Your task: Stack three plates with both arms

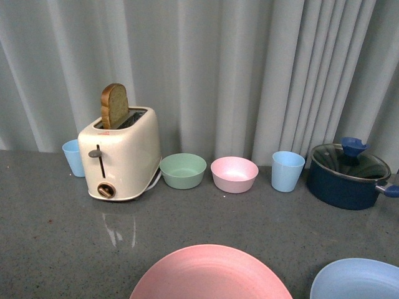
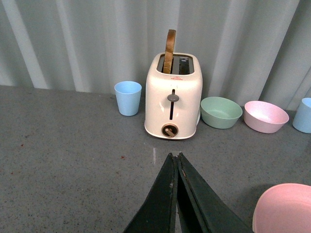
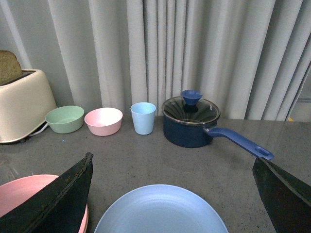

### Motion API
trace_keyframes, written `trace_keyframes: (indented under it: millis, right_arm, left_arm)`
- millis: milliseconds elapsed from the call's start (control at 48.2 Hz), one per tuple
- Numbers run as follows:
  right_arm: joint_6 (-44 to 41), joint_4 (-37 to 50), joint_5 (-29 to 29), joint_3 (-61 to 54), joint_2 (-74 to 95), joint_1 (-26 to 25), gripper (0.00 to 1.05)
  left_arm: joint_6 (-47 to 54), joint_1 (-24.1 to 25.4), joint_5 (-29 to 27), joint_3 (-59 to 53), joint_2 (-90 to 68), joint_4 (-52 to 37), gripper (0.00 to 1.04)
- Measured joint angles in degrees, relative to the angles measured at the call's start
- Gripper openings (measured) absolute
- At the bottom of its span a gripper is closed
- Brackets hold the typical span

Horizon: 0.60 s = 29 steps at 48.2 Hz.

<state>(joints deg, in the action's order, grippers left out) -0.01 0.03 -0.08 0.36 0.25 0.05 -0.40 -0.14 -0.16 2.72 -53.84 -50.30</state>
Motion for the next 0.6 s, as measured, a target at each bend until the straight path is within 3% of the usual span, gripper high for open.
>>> trace_keyframes:
  millis: [602]
  right_arm:
    - [0.0,0.0,0.0,0.0,0.0,-0.02,0.97]
  left_arm:
    - [0.0,0.0,0.15,-1.14,25.68,22.29,0.04]
